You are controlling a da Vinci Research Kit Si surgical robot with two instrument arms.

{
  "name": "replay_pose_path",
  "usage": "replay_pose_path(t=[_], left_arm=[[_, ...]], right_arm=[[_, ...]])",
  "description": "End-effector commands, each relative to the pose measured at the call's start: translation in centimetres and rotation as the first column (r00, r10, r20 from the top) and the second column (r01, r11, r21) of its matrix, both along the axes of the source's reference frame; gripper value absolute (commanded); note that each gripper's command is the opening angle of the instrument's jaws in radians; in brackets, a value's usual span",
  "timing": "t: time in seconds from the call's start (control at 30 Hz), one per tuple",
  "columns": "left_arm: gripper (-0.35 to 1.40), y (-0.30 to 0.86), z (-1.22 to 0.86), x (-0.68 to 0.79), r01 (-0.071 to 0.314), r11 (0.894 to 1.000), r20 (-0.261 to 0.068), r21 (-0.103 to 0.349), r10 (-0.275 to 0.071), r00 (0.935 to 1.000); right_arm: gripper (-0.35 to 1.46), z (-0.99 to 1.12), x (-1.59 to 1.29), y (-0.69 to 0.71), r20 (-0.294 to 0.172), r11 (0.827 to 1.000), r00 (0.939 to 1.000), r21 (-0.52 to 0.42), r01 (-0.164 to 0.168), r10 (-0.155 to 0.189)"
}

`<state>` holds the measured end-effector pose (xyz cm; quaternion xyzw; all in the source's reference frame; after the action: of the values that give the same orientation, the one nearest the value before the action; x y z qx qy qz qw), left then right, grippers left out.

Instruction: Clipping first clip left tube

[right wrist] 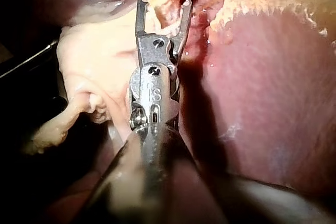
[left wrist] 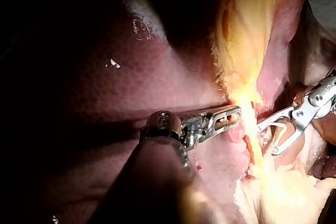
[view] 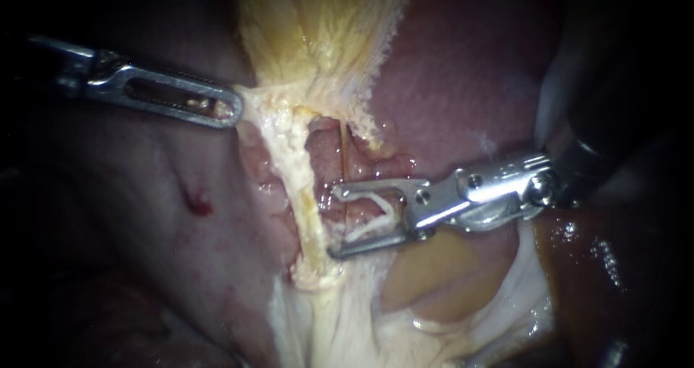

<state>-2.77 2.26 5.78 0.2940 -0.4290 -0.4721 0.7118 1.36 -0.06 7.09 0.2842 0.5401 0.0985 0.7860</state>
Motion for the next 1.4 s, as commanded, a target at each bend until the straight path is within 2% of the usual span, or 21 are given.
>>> replay_pose_path(t=[0.03, 0.2, 0.33, 0.53, 0.63, 0.77, 0.93, 1.33, 1.4], left_arm=[[-0.35, 0.00, -0.01, 0.00, 0.001, 1.000, -0.001, 0.000, -0.001, 1.0000], [-0.35, 0.00, -0.01, -0.01, 0.001, 1.000, -0.001, 0.000, -0.001, 1.0000], [-0.35, -0.01, -0.01, -0.01, 0.001, 1.000, -0.002, 0.000, -0.001, 1.0000], [-0.35, -0.02, -0.03, -0.03, 0.003, 1.000, -0.003, 0.000, -0.003, 1.0000], [-0.35, -0.02, -0.04, -0.05, 0.006, 1.000, -0.005, -0.001, -0.006, 1.0000], [-0.35, -0.02, -0.04, -0.06, 0.007, 1.000, -0.005, -0.001, -0.007, 1.0000], [-0.35, -0.02, -0.04, -0.08, 0.006, 1.000, -0.004, 0.000, -0.006, 1.0000], [-0.35, 0.00, -0.03, -0.14, 0.009, 1.000, -0.005, 0.006, -0.009, 0.9999], [-0.35, 0.00, -0.03, -0.14, 0.009, 1.000, -0.004, 0.006, -0.009, 0.9999]], right_arm=[[0.50, 0.04, 0.00, 0.00, 0.003, 1.000, 1.0000, 0.009, -0.001, 0.001], [0.50, 0.23, 0.02, -0.03, 0.006, 0.999, 1.0000, 0.034, 0.003, -0.004], [0.49, 0.28, 0.02, -0.04, 0.001, 0.998, 0.9999, 0.055, 0.011, -0.011], [0.49, 0.26, 0.15, -0.02, -0.029, 0.995, 0.9993, 0.098, -0.019, 0.022], [0.49, 0.24, 0.25, -0.03, -0.059, 0.991, 0.9980, 0.131, -0.016, 0.024], [0.49, 0.19, 0.34, -0.06, -0.092, 0.988, 0.9957, 0.152, 0.009, 0.005], [0.49, 0.12, 0.44, -0.10, -0.131, 0.984, 0.9913, 0.177, 0.019, 0.004], [0.49, 0.10, 0.58, -0.11, -0.164, 0.978, 0.9860, 0.207, 0.007, 0.028], [0.49, 0.08, 0.59, -0.13, -0.177, 0.976, 0.9835, 0.217, 0.002, 0.037]])
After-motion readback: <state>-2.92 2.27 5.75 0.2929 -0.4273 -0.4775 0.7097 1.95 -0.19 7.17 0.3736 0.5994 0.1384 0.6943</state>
